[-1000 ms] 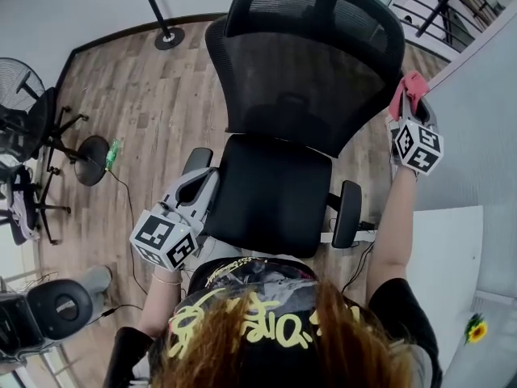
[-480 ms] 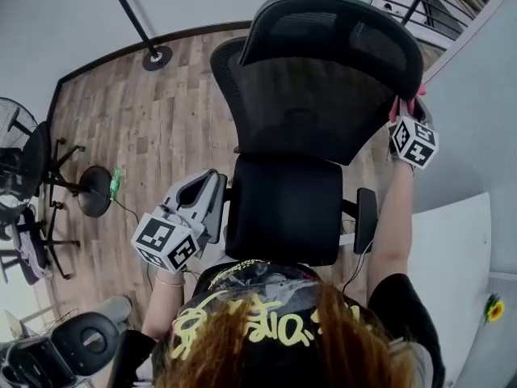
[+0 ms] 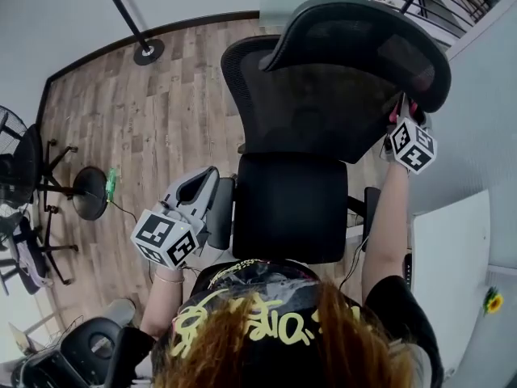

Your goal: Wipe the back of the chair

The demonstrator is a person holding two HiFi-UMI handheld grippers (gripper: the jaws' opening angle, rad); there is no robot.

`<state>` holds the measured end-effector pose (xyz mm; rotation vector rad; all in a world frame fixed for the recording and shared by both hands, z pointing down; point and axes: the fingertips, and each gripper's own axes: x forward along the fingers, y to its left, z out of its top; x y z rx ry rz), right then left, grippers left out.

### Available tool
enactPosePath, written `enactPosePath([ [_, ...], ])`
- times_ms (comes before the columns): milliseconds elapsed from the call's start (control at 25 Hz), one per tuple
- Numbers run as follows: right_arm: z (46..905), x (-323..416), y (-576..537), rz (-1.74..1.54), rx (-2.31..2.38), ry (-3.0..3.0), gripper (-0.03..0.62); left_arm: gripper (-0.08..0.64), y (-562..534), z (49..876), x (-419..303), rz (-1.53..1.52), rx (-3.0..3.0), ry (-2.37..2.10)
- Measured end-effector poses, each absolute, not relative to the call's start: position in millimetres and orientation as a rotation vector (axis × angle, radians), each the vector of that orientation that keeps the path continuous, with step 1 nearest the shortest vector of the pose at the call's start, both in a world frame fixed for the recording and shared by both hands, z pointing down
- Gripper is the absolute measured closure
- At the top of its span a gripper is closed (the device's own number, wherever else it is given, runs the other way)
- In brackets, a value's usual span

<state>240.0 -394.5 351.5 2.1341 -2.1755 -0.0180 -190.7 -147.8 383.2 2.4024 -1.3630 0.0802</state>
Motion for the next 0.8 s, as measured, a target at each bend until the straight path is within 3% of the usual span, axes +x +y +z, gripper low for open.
enactPosePath([
  [800, 356, 147, -397, 0.049, 2.191, -2.275, 0.52, 0.571, -179, 389, -228, 0.124, 2.453, -1.25],
])
